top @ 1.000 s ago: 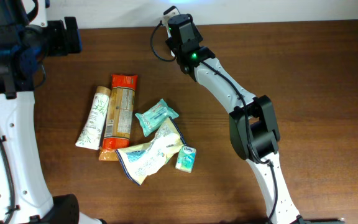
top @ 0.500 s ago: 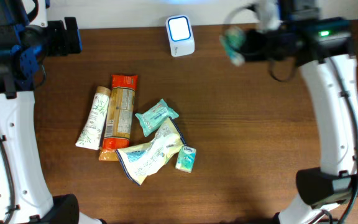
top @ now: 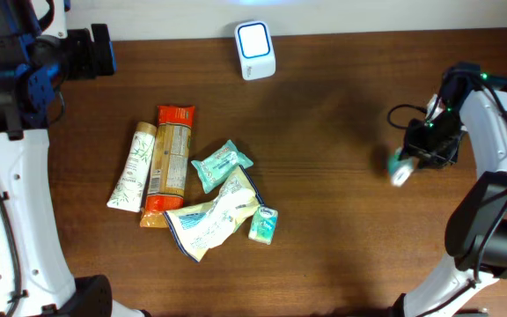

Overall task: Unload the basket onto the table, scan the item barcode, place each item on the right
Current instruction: 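Carry the scanned box right and lower it onto the table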

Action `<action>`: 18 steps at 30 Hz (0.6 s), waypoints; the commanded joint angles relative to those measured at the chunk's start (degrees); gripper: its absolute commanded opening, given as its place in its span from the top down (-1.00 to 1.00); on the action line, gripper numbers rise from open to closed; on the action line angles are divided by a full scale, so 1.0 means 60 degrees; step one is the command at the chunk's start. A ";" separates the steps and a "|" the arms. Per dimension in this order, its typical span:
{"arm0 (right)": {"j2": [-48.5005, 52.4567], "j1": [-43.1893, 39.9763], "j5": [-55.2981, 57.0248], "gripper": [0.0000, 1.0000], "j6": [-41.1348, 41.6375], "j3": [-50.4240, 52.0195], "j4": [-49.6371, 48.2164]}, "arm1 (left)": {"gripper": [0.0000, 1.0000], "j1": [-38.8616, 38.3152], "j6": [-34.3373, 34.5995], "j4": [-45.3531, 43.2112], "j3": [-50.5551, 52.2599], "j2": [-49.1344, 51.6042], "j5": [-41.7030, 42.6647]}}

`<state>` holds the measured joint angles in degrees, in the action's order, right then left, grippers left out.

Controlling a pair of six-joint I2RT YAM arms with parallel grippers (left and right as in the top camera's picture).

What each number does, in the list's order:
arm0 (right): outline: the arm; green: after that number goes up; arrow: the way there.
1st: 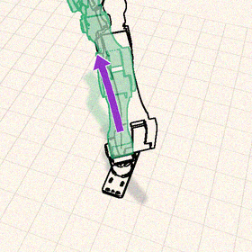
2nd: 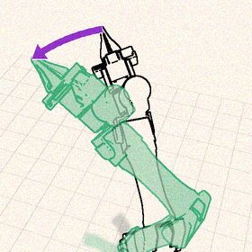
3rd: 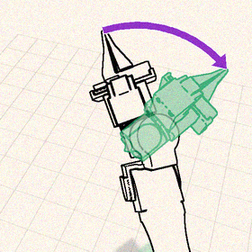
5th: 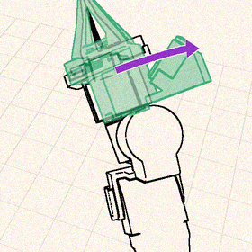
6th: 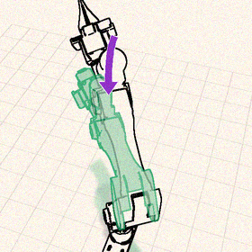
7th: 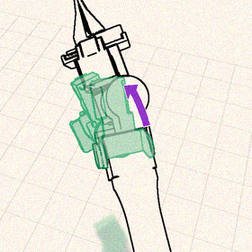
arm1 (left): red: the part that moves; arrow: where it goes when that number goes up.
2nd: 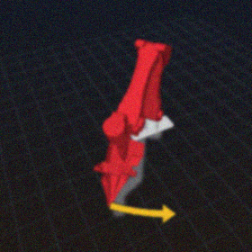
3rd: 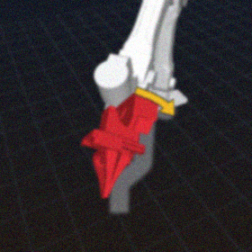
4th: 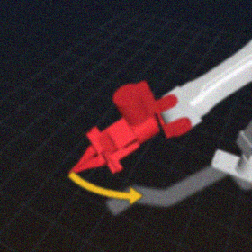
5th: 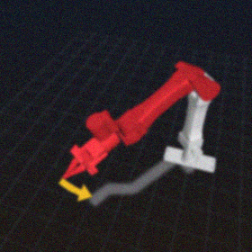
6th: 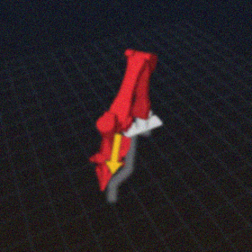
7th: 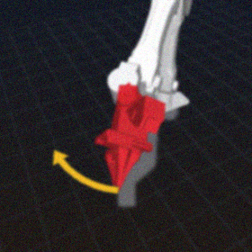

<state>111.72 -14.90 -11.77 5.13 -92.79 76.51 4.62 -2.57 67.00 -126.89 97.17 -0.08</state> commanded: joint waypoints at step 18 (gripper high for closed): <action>0.0364 0.8637 -0.2353 0.22 0.1887 0.0331 -0.0863 | -0.98 0.0007 -0.0117 0.0000 -0.0113 -0.0073 -0.0058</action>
<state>113.16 31.66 -26.04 9.17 -92.77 74.06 4.62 -2.57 67.02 -126.87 97.17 -0.08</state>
